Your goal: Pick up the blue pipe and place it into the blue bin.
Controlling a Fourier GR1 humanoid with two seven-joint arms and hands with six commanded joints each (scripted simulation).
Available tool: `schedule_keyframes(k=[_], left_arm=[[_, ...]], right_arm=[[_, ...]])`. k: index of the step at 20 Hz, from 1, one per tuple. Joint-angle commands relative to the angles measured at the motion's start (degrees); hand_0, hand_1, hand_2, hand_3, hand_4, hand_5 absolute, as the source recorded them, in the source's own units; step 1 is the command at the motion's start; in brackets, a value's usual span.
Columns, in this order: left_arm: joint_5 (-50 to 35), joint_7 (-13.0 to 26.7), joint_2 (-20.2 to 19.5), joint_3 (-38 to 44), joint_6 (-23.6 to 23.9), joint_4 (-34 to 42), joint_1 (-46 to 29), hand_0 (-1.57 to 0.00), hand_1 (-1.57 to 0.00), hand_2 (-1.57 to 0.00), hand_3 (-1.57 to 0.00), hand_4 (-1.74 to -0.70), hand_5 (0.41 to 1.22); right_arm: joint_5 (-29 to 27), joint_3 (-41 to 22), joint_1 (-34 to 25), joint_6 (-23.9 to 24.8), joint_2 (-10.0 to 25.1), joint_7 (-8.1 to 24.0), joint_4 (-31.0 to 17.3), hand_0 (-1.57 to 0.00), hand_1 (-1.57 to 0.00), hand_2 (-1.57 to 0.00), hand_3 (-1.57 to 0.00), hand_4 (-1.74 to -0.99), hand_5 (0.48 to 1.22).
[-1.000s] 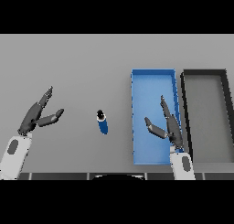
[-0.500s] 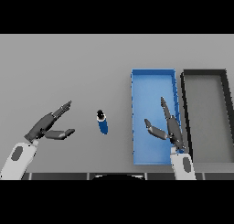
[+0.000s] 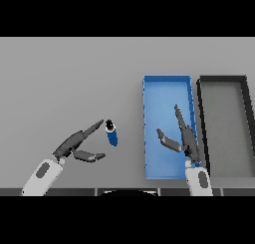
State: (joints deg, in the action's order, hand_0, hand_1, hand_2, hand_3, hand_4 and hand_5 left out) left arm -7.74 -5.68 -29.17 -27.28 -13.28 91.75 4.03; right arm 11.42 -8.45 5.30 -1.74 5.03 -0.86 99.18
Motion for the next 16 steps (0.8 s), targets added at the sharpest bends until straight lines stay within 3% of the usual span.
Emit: schedule_keyframes(k=[1,3,10,14,16], left_arm=[[-0.19,0.42,1.41,-0.61,-0.19,-0.83,0.38,0.00,0.00,0.00,0.00,-1.20,0.467],[0.43,2.77,4.24,-1.50,0.01,-3.87,2.37,0.00,0.00,0.00,0.00,-1.20,0.467],[4.30,0.54,10.30,-3.53,0.66,-11.78,7.21,0.00,0.00,0.00,0.00,-1.13,0.462],[1.94,-2.00,13.72,-2.77,-1.00,-15.34,9.61,0.00,0.00,0.00,0.00,-1.21,0.533],[1.04,-2.85,15.20,-2.08,-0.56,-16.61,9.87,0.00,-0.04,-0.11,-0.04,-1.27,0.585]], right_arm=[[0.07,-0.21,0.85,-0.08,-0.23,-0.78,-0.52,0.00,0.00,0.00,0.00,-1.231,0.623],[0.00,0.18,0.60,0.09,-0.09,-1.17,-0.78,0.00,0.00,0.00,0.00,-1.229,0.621],[0.08,0.29,1.29,0.30,0.02,-0.65,0.14,0.00,0.00,0.00,0.00,-1.201,0.605],[-0.93,0.95,1.64,-0.13,0.41,-0.26,0.54,0.00,0.00,0.00,0.00,-1.206,0.606],[-0.19,0.96,1.57,0.44,0.47,-0.60,0.28,0.00,0.00,0.00,0.00,-1.196,0.603]])
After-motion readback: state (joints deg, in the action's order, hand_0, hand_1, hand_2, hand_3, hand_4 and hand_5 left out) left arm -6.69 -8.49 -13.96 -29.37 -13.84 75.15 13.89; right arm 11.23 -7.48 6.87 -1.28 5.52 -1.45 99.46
